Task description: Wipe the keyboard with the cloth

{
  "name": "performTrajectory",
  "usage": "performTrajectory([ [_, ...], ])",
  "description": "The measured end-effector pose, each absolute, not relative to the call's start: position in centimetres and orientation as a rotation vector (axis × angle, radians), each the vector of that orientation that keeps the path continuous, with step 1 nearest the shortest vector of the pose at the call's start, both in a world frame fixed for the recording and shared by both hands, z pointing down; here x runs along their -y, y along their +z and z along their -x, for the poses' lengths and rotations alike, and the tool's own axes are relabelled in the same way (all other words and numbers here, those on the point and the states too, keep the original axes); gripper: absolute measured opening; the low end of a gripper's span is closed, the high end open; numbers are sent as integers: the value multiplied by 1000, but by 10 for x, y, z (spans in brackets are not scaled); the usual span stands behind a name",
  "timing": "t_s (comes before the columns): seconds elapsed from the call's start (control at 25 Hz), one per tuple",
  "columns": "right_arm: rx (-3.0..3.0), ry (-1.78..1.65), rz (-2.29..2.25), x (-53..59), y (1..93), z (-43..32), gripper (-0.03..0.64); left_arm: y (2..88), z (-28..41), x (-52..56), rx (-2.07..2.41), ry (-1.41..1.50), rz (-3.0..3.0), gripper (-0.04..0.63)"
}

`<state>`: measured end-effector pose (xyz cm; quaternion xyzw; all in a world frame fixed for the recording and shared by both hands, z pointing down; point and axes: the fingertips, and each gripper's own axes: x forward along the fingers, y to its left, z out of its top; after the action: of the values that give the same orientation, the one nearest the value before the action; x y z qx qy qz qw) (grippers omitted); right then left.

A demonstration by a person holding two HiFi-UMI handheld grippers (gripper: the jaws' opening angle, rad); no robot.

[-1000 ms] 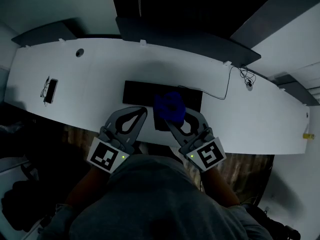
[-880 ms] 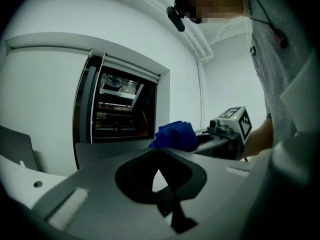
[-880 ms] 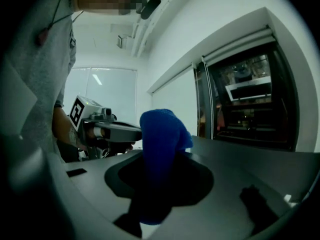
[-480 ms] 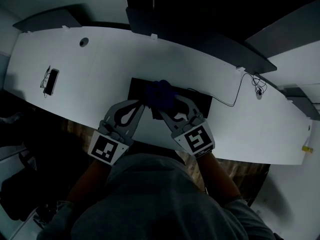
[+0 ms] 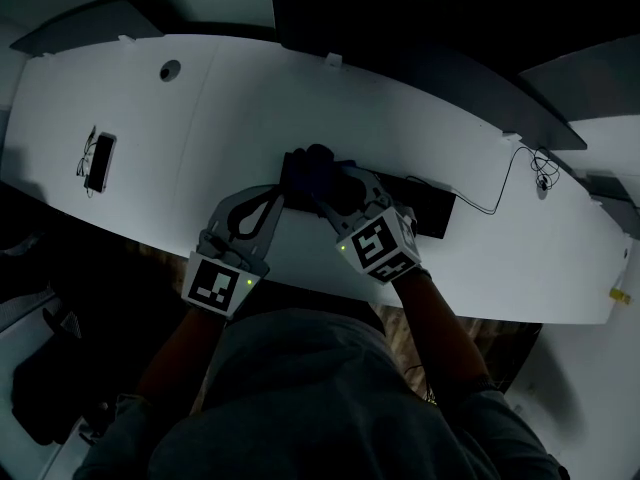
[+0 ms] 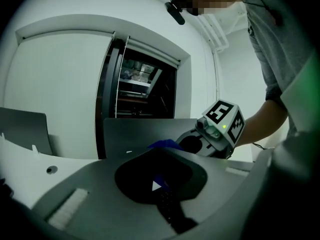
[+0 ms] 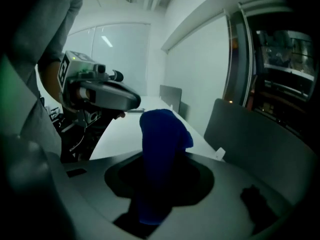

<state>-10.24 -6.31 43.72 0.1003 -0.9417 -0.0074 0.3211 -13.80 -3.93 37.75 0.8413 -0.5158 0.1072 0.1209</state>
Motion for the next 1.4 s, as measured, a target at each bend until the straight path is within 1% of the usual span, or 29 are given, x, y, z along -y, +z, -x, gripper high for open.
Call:
performTrajectory([
  [0.2,2328,-186,-137,69,488,124,141,414,147,45,1495,376,-2465,9],
  [0.36,2229,-271,-29,66,523,141,143,439,158,52,1509,330,-2457,9],
  [0.68,2065,-424,110,70,573,166,146,475,180,63,1525,393,-2366,9],
  [0.88,2048,-384,126,71,587,169,145,481,181,69,1524,392,-2354,9],
  [1.4,2066,-294,106,76,587,155,141,489,168,76,1474,435,-2425,9],
])
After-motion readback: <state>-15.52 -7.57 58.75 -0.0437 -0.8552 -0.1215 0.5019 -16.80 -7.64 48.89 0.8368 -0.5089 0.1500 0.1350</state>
